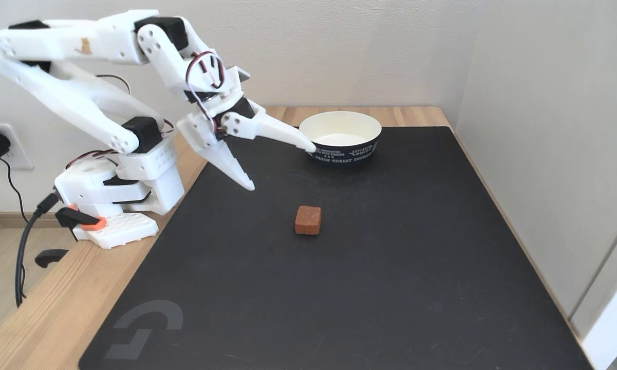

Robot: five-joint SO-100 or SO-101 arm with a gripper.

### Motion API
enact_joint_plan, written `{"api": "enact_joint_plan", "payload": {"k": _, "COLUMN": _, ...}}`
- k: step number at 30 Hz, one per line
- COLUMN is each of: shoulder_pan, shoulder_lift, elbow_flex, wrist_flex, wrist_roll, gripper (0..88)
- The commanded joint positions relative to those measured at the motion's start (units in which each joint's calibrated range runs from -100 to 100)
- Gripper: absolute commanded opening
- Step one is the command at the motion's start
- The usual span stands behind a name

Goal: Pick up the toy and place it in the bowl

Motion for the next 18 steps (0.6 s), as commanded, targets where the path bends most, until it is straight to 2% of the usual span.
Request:
{"api": "enact_joint_plan", "payload": {"k": 1, "shoulder_pan": 0.4, "shoulder_lift": 17.2, "elbow_flex": -10.2, "wrist_flex": -1.5, "wrist_roll": 1.5, "gripper": 44.9}}
{"api": "enact_joint_plan", "payload": {"k": 7, "shoulder_pan": -0.1, "shoulder_lift": 37.8, "elbow_flex": -21.8, "wrist_flex": -1.3, "wrist_roll": 1.3, "gripper": 44.9}}
{"api": "enact_joint_plan", "payload": {"k": 18, "shoulder_pan": -0.3, "shoulder_lift": 55.8, "elbow_flex": -34.3, "wrist_flex": -1.4, "wrist_roll": 1.0, "gripper": 44.9}}
